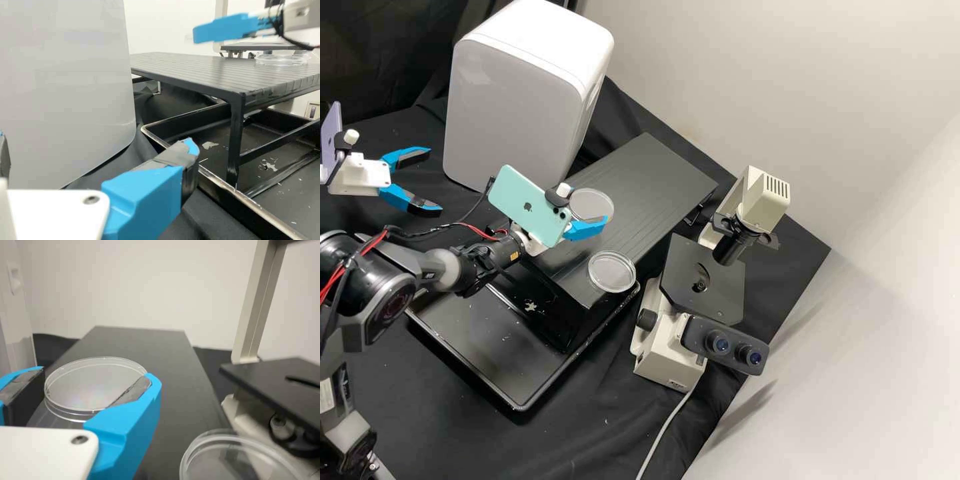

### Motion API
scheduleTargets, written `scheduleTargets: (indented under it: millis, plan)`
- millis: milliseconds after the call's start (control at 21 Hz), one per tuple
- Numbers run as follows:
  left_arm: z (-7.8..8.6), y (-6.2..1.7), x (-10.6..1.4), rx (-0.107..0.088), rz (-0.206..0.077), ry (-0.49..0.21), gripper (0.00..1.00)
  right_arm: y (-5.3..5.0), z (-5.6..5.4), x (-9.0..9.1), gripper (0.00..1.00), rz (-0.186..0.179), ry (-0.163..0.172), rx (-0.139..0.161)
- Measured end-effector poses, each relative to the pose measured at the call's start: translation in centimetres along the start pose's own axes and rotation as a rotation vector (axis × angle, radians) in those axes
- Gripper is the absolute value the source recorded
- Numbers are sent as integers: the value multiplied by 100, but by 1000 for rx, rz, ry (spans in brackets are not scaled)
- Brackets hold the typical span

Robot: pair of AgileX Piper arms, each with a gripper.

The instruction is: Place the lid on the petri dish

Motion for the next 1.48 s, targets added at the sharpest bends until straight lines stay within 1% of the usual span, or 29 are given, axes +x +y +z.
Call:
scheduleTargets:
  millis: [95,191,239,334,477,620,716,763,859,954,1193,1240,1336,1479]
  plan:
    - [0,0,0,0,0,0,100,32,-12,-57,0,24,19,-10]
    - [-1,0,0,-1,0,2,100,68,-2,-112,0,39,27,-19]
    - [-1,0,0,-1,0,2,100,81,26,-134,0,41,18,-20]
    - [-1,0,0,-1,0,2,100,127,52,-178,0,54,11,-20]
    - [-1,0,0,-1,0,2,100,166,147,-244,0,74,-13,-23]
    - [8,-2,0,-2,0,1,100,176,252,-310,0,72,-47,-24]
    - [18,-6,1,-1,-1,-1,100,194,294,-323,0,77,-62,-19]
    - [15,-17,4,5,-5,0,100,209,310,-322,0,83,-67,-19]
    - [8,-37,9,8,-13,4,100,230,344,-330,0,85,-73,-28]
    - [5,-36,9,14,-12,7,100,257,392,-339,0,92,-88,-30]
    - [3,-36,9,15,-12,10,100,319,492,-357,0,106,-114,-27]
    - [3,-36,9,15,-12,10,100,335,506,-358,0,112,-119,-20]
    - [3,-36,9,15,-12,10,100,347,518,-358,0,115,-120,-10]
    - [3,-36,9,15,-12,10,100,351,522,-358,0,115,-120,-11]
